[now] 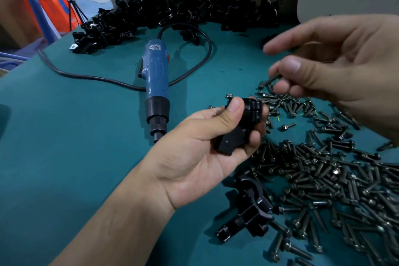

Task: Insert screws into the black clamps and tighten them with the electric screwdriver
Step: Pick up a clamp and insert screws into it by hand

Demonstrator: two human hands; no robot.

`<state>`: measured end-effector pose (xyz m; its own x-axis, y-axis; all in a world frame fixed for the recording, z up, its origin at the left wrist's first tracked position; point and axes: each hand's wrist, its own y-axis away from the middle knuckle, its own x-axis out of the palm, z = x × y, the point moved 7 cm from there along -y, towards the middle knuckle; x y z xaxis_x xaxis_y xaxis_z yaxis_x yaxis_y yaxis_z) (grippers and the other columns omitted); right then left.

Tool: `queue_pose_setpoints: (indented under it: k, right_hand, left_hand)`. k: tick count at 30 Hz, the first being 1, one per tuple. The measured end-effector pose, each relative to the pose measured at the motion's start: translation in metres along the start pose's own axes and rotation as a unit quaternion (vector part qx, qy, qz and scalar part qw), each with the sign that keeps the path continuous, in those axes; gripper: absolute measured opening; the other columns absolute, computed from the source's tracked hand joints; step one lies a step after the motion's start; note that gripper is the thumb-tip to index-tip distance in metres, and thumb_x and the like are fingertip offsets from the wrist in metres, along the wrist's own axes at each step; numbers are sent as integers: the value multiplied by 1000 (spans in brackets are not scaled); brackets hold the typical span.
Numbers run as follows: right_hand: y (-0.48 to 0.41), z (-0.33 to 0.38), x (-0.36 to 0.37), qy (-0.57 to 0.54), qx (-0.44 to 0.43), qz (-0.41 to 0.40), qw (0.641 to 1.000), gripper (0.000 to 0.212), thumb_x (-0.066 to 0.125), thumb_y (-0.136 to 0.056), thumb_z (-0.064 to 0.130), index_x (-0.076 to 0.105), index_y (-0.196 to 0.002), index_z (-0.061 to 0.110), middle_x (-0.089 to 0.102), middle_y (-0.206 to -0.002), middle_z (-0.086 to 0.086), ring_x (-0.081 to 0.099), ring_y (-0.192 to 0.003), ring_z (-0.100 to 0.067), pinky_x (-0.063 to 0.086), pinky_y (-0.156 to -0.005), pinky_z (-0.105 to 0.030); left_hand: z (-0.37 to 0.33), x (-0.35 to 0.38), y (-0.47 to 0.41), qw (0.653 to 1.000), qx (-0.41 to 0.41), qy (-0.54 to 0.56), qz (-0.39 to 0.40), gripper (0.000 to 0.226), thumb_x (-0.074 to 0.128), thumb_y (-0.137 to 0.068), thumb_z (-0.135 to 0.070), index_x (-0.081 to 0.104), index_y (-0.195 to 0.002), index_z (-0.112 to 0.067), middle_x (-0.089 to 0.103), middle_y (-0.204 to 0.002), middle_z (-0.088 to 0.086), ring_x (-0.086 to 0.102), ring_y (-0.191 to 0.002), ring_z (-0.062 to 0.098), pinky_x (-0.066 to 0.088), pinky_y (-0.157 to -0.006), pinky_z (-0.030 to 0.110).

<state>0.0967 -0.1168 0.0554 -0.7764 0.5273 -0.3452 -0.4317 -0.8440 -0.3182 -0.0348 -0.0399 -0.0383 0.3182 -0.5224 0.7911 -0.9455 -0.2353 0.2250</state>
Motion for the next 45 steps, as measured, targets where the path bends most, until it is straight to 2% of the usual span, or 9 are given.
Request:
queue_pose_setpoints:
  k: [4,8,21,27,30,33,37,41,45]
  right_hand:
    - [0,-1,-1,83,-24,20,996,17,76,-81,39,75,-97,37,80,-91,7,77,-82,-14,60,-70,-18]
    - [1,-1,8,93,-39,46,994,15,77,-85,26,74,-98,33,79,-92,13,76,-90,-7,59,-81,-21]
    - [4,-1,25,125,-14,116,985,30,70,-92,3,74,-99,31,78,-93,17,74,-95,-1,56,-88,-21]
    - [5,5,25,195,-16,93,976,10,74,-83,35,75,-92,37,76,-81,20,75,-76,-6,63,-74,-39]
    - [4,6,24,223,-12,85,971,14,73,-76,51,74,-84,40,73,-69,17,67,-57,-4,57,-59,-27]
    - [3,6,24,266,-9,71,961,28,66,-72,65,72,-76,37,64,-55,15,51,-41,-2,39,-41,-11]
    - [6,8,26,267,6,99,959,20,61,-78,58,73,-83,42,68,-67,22,60,-53,2,46,-51,-11]
    - [7,13,27,269,3,115,956,11,63,-80,44,73,-84,43,71,-78,28,68,-72,3,54,-63,-22]
    - [9,14,31,317,-6,117,941,12,58,-81,47,68,-82,42,68,-77,29,63,-72,7,41,-56,-9]
  left_hand:
    - [0,-2,-1,1000,-6,-3,-10,29,65,-86,-17,70,-105,4,72,-98,12,68,-86,18,57,-78,22]
    - [1,-3,-1,1000,-9,-12,-6,29,66,-87,-17,71,-107,4,72,-101,13,68,-88,19,57,-81,23]
    - [4,-5,-3,999,-6,-31,6,33,70,-84,-16,70,-110,4,71,-100,16,65,-91,22,56,-82,24]
    - [6,-6,-3,999,-10,-41,13,26,72,-82,-16,77,-102,1,72,-100,16,68,-90,22,59,-83,25]
    - [7,-6,-3,999,-14,-50,17,23,70,-84,-15,77,-100,0,73,-99,16,70,-88,20,60,-82,25]
    - [7,-6,-3,997,-17,-68,21,23,64,-91,-14,76,-105,-1,72,-100,15,68,-92,19,59,-88,25]
    - [4,-6,-2,997,-13,-73,24,22,65,-90,-15,78,-101,-1,73,-100,14,68,-92,19,58,-90,25]
    - [2,-7,-2,996,-3,-86,28,23,66,-89,-16,80,-101,-2,73,-101,14,68,-92,19,58,-89,25]
    - [-1,-8,-1,993,5,-116,24,24,61,-92,-14,77,-104,-1,75,-99,11,70,-90,16,59,-88,23]
